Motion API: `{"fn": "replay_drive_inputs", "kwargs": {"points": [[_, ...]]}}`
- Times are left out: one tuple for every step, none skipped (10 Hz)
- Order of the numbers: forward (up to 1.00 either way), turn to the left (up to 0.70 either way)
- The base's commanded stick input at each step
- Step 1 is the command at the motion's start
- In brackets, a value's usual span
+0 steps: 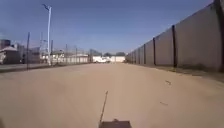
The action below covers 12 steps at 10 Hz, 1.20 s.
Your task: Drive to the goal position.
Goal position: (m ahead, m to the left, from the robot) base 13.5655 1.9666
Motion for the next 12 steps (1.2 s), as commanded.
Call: {"fn": "replay_drive_inputs", "kwargs": {"points": [[1.00,0.00],[1.00,0.00],[1.00,0.00],[1.00,0.00],[1.00,0.00],[1.00,0.00],[1.00,0.00],[1.00,0.00],[1.00,0.00],[1.00,0.00],[1.00,0.00],[1.00,0.00]]}}
